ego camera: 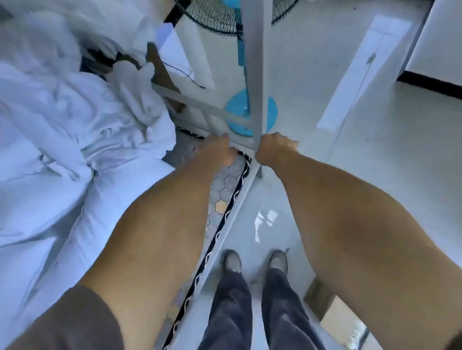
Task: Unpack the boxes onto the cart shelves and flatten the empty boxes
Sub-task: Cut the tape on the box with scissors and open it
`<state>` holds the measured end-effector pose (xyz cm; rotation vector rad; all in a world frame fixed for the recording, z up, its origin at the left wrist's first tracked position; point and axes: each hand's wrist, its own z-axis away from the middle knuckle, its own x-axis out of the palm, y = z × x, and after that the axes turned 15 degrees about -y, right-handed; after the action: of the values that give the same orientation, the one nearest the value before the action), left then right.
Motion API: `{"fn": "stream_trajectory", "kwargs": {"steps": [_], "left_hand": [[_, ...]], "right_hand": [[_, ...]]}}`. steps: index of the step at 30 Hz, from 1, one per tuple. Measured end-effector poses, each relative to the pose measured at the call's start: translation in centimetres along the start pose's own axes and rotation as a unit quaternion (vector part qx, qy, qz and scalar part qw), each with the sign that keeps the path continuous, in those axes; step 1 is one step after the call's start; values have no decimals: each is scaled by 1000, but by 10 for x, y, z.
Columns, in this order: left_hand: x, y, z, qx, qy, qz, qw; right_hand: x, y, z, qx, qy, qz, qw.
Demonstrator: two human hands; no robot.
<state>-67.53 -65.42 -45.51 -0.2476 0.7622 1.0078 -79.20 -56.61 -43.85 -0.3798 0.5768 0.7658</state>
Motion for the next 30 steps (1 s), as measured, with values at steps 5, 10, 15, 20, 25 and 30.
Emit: {"fn": "stream_trajectory", "kwargs": {"steps": [5,10,15,20,25,30], "left_hand": [[57,-49,-37,-33,-35,3,999],[119,-106,-79,-66,-79,-10,995],[172,-154,-121,-95,-92,-33,991],[228,-198,-167,-161,-102,-16,982],[287,-215,-197,-176,-110,12,978],[311,-224,-218,-219,-105,56,969]], "right_hand": [[52,-26,-48,-9,-35,9,999],[110,-57,-103,-21,-63,29,997],[161,-79,-170,-33,-52,40,997],[215,-97,-215,-45,-73,71,994],[264,-77,-243,-19,-72,46,996],[285,-70,-268,2,-75,49,996]]}}
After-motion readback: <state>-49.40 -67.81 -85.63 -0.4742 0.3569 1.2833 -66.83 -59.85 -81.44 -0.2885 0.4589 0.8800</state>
